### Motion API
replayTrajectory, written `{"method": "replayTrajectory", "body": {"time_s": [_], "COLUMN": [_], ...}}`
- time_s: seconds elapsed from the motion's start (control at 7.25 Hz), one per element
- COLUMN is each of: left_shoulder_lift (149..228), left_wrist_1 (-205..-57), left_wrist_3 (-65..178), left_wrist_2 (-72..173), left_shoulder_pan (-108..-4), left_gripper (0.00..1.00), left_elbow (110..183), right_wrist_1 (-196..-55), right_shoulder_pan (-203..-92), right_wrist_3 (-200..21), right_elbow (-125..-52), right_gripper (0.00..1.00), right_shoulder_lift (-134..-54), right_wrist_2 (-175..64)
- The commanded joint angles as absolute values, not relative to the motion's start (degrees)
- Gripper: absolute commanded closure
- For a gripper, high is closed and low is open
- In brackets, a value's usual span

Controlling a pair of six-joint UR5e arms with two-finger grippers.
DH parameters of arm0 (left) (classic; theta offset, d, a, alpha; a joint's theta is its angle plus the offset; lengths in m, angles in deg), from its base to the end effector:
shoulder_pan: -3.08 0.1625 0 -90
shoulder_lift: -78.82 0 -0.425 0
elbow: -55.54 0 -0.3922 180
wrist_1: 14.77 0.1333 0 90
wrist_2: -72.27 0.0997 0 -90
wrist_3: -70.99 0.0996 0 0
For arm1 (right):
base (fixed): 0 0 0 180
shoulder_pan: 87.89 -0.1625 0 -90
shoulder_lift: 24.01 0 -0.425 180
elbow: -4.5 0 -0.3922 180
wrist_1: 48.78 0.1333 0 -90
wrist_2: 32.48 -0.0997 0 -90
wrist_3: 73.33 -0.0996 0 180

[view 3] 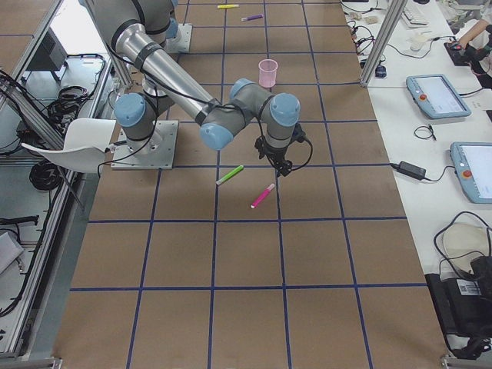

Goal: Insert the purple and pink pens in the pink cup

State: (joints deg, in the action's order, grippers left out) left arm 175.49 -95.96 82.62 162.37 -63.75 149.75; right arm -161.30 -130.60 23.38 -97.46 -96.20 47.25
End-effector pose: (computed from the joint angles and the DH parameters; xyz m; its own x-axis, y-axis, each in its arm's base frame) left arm 0.0864 -0.5401 0.4075 -0.9798 -0.2001 0.0056 -0.1998 0.9792 0.0357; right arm -0.3068 -0.4888 0.2626 -0.6479 -0.7545 -0.1047 -0.7316 0.6546 -0.1904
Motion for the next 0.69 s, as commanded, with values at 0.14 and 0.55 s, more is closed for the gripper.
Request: {"method": "replayTrajectory", "body": {"time_s": [0.14, 0.55], "left_shoulder_lift": [181.8, 188.3], "left_wrist_1": [-86.4, -81.4], "left_wrist_3": [82.8, 82.4], "left_wrist_2": [162.5, 162.5], "left_shoulder_pan": [-57.6, -55.0], "left_gripper": [0.00, 0.00], "left_elbow": [153.4, 154.2], "right_wrist_1": [-161.8, -162.2], "right_shoulder_pan": [-123.0, -120.9], "right_wrist_3": [42.0, 43.8], "right_elbow": [-101.6, -104.4], "right_gripper": [0.00, 0.04], "right_shoulder_lift": [-92.5, -91.4], "right_wrist_2": [37.2, 30.5]}}
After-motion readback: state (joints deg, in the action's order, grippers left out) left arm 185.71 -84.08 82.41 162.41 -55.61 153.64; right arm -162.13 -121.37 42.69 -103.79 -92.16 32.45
